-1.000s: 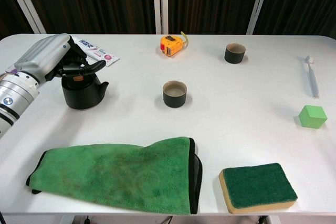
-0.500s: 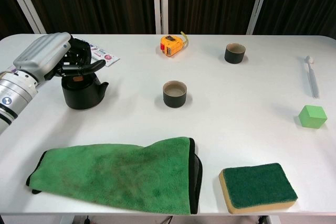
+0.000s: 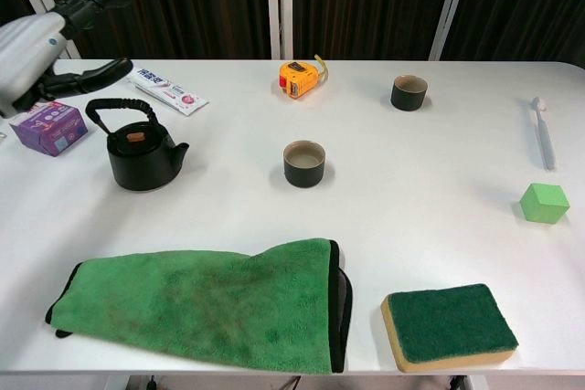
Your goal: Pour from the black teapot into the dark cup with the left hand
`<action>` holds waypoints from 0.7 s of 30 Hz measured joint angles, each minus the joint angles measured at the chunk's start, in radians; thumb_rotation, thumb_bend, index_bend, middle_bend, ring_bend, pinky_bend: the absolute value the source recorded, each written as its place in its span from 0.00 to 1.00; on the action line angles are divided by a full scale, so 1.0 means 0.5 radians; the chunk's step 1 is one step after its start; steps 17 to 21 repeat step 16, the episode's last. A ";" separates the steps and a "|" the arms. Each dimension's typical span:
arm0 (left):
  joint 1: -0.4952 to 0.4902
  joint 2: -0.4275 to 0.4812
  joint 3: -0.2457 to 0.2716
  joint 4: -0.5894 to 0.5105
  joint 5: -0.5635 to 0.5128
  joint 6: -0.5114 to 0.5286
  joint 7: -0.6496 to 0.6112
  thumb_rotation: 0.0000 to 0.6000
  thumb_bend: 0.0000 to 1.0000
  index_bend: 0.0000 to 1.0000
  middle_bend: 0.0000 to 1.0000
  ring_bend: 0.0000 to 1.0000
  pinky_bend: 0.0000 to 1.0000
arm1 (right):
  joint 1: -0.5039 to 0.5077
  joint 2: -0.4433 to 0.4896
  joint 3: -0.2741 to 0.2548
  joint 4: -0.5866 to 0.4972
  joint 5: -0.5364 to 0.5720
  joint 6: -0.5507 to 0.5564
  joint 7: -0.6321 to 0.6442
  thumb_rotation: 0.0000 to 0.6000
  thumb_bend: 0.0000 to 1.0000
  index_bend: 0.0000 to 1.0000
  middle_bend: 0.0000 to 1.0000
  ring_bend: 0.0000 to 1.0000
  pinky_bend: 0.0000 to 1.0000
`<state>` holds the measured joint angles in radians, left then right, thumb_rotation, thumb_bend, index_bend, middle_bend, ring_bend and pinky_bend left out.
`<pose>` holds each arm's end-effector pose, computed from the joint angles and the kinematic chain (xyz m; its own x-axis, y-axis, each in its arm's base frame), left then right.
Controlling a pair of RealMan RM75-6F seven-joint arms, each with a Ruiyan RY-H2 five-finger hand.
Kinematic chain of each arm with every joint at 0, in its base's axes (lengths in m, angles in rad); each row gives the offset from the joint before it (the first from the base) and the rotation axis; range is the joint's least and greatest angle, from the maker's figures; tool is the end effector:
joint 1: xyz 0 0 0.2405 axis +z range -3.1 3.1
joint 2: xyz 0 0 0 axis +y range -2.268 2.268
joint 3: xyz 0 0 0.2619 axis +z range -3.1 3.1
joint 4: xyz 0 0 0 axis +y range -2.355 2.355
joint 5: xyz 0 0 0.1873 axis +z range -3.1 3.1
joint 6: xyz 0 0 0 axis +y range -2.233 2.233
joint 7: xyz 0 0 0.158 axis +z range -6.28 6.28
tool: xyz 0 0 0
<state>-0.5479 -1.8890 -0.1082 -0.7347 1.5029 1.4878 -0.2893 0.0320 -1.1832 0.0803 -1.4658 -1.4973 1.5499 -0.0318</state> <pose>-0.2212 0.3339 0.0065 0.1710 -0.1428 0.9749 0.8998 -0.3804 -0.2136 -0.3321 -0.1829 0.1893 0.4966 0.0723 0.8650 -0.8679 0.0557 0.4936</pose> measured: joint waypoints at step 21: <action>0.675 1.109 0.438 -1.042 0.024 0.147 0.418 0.14 0.08 0.11 0.06 0.00 0.13 | 0.002 -0.084 -0.055 0.190 -0.048 -0.041 0.049 1.00 0.20 0.00 0.00 0.00 0.00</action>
